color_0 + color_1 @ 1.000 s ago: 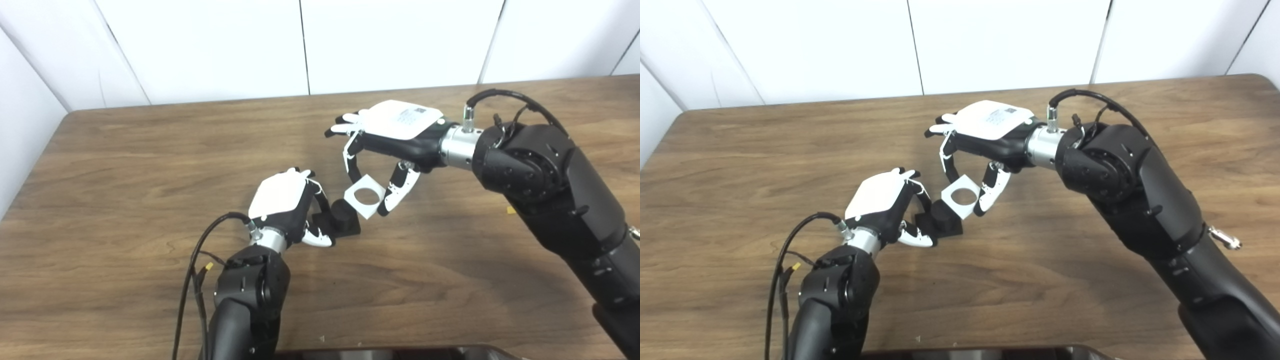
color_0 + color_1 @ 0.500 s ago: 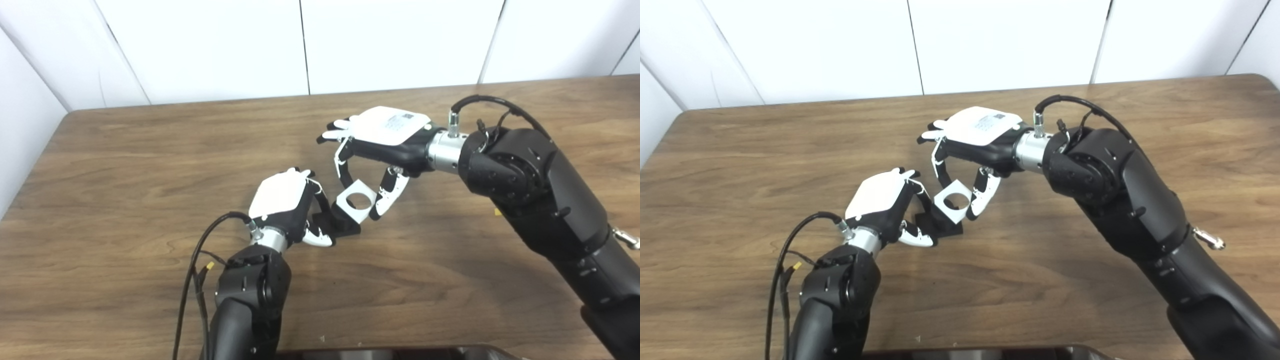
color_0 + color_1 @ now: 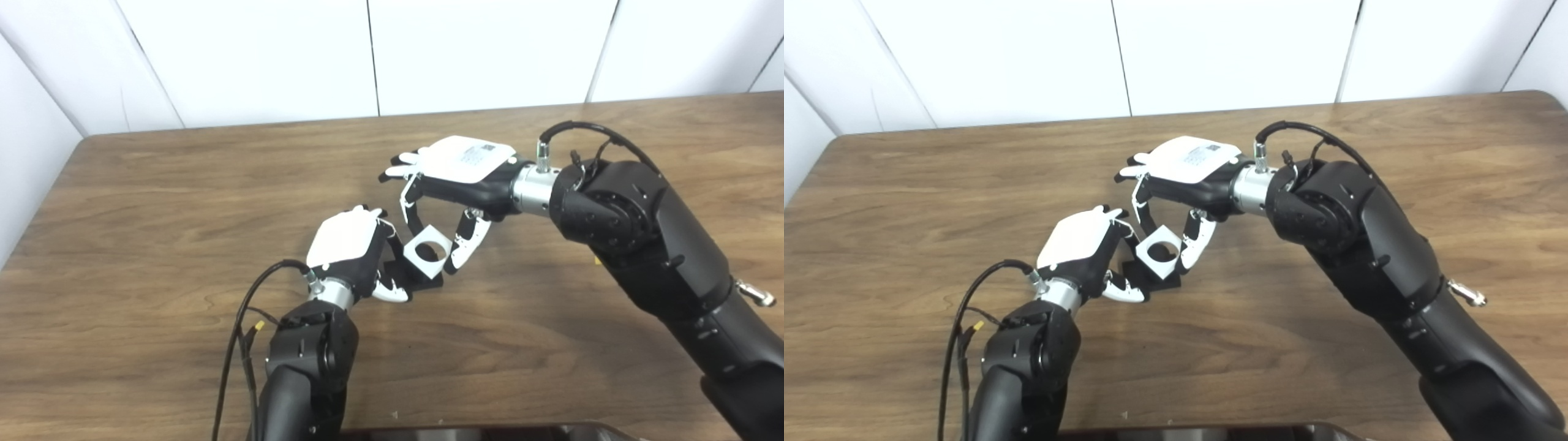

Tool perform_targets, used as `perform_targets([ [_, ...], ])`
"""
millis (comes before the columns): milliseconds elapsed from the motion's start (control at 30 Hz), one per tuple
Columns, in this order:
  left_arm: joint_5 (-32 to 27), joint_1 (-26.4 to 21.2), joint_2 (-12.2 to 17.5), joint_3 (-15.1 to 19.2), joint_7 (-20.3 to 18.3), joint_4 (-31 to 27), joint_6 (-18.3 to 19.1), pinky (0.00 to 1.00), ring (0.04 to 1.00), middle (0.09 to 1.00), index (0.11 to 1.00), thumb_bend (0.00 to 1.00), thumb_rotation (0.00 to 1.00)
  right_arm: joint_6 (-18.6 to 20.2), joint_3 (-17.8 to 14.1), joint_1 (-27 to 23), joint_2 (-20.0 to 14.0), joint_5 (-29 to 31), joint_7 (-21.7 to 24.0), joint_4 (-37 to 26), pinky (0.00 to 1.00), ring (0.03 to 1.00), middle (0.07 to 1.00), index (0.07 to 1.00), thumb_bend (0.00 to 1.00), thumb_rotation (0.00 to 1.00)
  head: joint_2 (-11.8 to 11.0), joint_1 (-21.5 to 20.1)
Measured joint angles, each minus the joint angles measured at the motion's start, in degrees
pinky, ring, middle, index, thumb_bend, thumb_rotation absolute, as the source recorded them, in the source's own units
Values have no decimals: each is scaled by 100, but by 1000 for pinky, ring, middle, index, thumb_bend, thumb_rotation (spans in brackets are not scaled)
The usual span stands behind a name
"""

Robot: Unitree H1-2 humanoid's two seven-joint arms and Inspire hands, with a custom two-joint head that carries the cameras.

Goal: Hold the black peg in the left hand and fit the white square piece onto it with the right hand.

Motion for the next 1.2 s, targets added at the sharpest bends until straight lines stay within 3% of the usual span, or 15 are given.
perform_targets([
  [1200,1,14,-74,-51,-43,-4,19,1000,1000,938,488,525,63,-247,82,0,32,-106,-207,400,999,1000,957,492,525,145,9,97],
])
